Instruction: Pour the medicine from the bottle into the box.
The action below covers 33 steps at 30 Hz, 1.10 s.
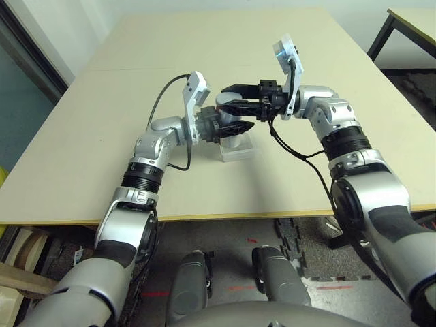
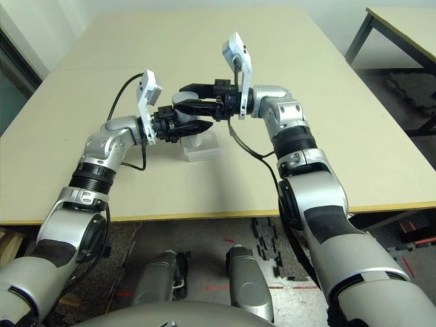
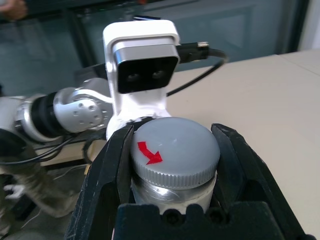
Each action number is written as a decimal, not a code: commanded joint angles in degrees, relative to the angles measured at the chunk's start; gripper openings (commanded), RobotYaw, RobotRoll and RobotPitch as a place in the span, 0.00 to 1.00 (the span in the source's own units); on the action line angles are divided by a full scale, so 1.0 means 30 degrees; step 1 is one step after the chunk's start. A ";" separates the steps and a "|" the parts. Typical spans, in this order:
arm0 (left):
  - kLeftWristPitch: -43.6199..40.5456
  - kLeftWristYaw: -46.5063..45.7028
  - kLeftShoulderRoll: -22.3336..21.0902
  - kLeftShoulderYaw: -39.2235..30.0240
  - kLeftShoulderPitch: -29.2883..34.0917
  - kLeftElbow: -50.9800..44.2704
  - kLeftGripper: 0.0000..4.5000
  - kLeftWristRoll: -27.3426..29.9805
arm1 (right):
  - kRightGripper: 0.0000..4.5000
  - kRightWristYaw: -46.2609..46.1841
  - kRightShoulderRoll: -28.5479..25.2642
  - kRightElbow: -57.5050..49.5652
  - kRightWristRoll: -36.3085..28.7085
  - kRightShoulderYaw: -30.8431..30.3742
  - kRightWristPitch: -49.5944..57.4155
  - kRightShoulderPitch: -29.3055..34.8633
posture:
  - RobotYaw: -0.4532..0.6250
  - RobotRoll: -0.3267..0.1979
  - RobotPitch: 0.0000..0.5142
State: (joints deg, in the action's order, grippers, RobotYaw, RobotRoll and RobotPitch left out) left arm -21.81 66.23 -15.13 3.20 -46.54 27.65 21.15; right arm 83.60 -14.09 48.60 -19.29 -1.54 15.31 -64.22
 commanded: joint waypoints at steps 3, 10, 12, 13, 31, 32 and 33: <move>-0.0767 -0.0057 -0.0339 -0.0503 -0.0410 0.0212 0.60 0.0419 | 0.57 0.2965 0.0233 -0.0490 -0.2302 -0.1233 0.0217 -0.0397 | 0.25 0.62 0.13; -0.1115 0.0006 -0.0328 -0.0472 -0.0225 -0.0245 0.60 0.0808 | 0.57 0.2965 0.0545 -0.0048 -0.3693 -0.1816 0.0087 -0.0864 | 0.26 0.62 0.14; -0.1223 0.0015 -0.0349 -0.0424 -0.0091 -0.0475 0.60 0.0915 | 0.73 0.2965 0.0776 0.0583 -0.3496 -0.1443 -0.0089 -0.1111 | 0.26 0.62 0.15; -0.1249 0.0019 -0.0368 -0.0395 -0.0031 -0.0556 0.60 0.0953 | 0.78 0.2965 0.0858 0.0851 -0.3410 -0.1260 -0.0147 -0.1212 | 0.26 0.62 0.15; -0.1483 0.0208 -0.0299 -0.0157 0.0173 -0.0935 0.60 0.1063 | 1.00 0.1479 0.0762 0.4428 -0.0711 0.0679 -0.2341 -0.2099 | 0.26 0.62 0.14; -0.1486 0.0210 -0.0291 -0.0141 0.0172 -0.0952 0.60 0.1065 | 1.00 0.1356 0.0731 0.4523 -0.0591 0.0746 -0.2425 -0.2121 | 0.25 0.62 0.14; -0.1477 0.0220 -0.0279 -0.0120 0.0165 -0.0951 0.60 0.1059 | 1.00 0.1162 0.0706 0.4621 -0.0476 0.0820 -0.2543 -0.2146 | 0.25 0.62 0.14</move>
State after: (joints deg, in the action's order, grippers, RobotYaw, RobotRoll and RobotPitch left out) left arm -26.11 67.01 -15.93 2.34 -46.40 24.63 24.76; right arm 87.93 -11.58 61.54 -21.66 0.11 8.67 -69.54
